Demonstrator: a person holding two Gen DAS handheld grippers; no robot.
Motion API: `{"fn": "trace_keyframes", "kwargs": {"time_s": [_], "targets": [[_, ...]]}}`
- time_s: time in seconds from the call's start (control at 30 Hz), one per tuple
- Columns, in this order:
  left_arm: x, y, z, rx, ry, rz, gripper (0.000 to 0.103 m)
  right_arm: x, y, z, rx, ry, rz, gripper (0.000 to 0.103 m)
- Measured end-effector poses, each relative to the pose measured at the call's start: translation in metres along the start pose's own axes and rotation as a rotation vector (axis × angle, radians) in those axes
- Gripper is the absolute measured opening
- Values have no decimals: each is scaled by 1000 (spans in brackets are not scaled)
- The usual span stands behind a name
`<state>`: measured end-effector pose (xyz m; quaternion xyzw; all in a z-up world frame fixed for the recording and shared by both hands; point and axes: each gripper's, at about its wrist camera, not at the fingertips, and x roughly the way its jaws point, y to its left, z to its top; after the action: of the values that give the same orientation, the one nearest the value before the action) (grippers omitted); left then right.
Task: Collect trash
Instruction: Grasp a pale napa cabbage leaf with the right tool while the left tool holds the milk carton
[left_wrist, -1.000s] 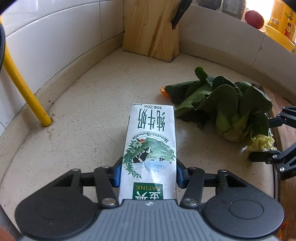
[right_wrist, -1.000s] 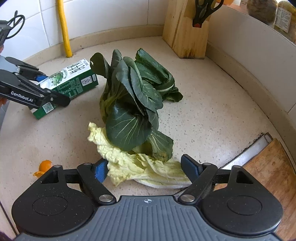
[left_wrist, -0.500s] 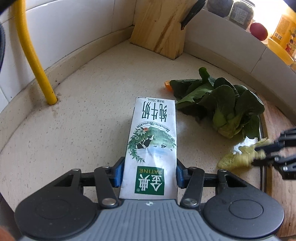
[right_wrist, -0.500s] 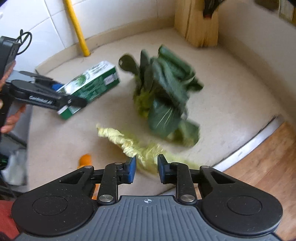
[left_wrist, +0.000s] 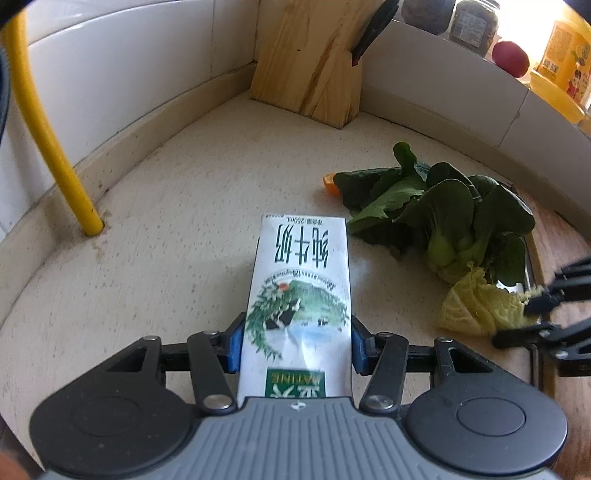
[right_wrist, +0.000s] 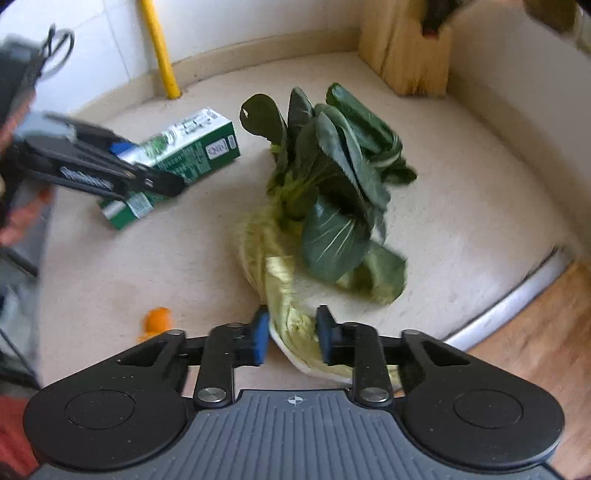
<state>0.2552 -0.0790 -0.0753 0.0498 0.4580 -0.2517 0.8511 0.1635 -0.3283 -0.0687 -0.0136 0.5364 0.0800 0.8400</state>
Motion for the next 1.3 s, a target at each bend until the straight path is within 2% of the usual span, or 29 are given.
{"fn": "trace_keyframes", "kwargs": {"time_s": [0.03, 0.13, 0.23, 0.33, 0.37, 0.5, 0.57, 0.6, 0.63, 0.67, 0.7, 0.73, 0.77, 0.87, 0.93, 1.0, 1.1, 1.13, 1.23, 1.3], "targets": [[0, -1, 0, 1, 1, -5, 49, -2, -5, -1, 62, -1, 36, 24], [-3, 4, -1, -49, 8, -81, 48, -3, -24, -4, 249, -17, 167, 20], [-6, 11, -4, -114, 23, -137, 48, 2, -40, -11, 391, -46, 259, 20], [-11, 16, -9, -146, 27, -150, 48, 12, -54, -19, 514, -50, 334, 23], [-12, 17, -11, -139, 24, -140, 48, 14, -58, -20, 528, -57, 359, 23], [-12, 10, -11, -99, 8, -72, 48, 13, -45, -13, 433, -78, 300, 24], [-11, 5, -11, -77, 3, -48, 50, 12, -35, -9, 380, -87, 276, 32], [-10, 1, -10, -58, -1, -34, 51, 12, -30, -10, 357, -97, 274, 42], [-7, -2, -10, -38, -7, -20, 51, 11, -26, -8, 334, -109, 279, 62], [-6, -6, -10, -18, -17, -2, 54, 11, -22, -7, 310, -127, 288, 75], [-3, -10, -11, 4, -29, 21, 55, 11, -18, -6, 291, -138, 286, 99], [-3, -12, -12, 20, -36, 36, 58, 13, -11, -6, 262, -135, 269, 101], [-2, -14, -13, 39, -41, 48, 59, 12, -5, -3, 226, -136, 240, 100], [-1, -19, -15, 82, -49, 67, 61, 11, 11, -4, 146, -147, 136, 88], [0, -19, -15, 91, -51, 64, 61, 8, 8, -5, 167, -154, 138, 73], [-1, -18, -14, 90, -50, 58, 61, 10, 8, -1, 189, -151, 152, 63], [1, -17, -14, 91, -66, 33, 61, 15, 14, 4, 150, -157, 93, 38], [1, -17, -15, 92, -78, 29, 61, 16, 15, 5, 142, -159, 79, 32], [3, -21, -19, 103, -117, 40, 61, 21, 12, 7, 193, -159, 119, 20], [3, -25, -19, 85, -119, 62, 59, 21, 6, 3, 257, -156, 172, 18]]}}
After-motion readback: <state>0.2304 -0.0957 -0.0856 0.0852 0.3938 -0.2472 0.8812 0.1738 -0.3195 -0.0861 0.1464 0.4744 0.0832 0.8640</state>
